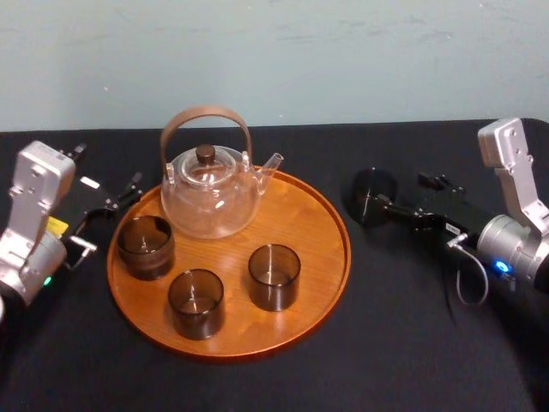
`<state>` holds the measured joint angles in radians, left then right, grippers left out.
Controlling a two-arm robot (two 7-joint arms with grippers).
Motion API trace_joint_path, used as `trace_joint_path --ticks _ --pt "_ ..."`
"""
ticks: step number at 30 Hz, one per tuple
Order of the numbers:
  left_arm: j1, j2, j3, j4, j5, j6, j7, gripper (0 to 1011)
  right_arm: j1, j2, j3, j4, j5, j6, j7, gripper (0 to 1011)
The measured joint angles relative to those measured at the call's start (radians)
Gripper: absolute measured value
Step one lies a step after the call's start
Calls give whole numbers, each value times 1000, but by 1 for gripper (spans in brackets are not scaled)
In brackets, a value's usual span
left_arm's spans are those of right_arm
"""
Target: Pick up the glass from the table and place it on the tray.
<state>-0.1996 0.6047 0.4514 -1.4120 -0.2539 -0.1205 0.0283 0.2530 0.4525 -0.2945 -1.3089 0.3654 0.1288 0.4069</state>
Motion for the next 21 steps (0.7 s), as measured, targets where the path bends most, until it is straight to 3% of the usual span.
trace_joint_path --ticks 21 --pt "0 0 0 0 0 0 0 1001 74 -28 -40 85 -41 -9 29 1003"
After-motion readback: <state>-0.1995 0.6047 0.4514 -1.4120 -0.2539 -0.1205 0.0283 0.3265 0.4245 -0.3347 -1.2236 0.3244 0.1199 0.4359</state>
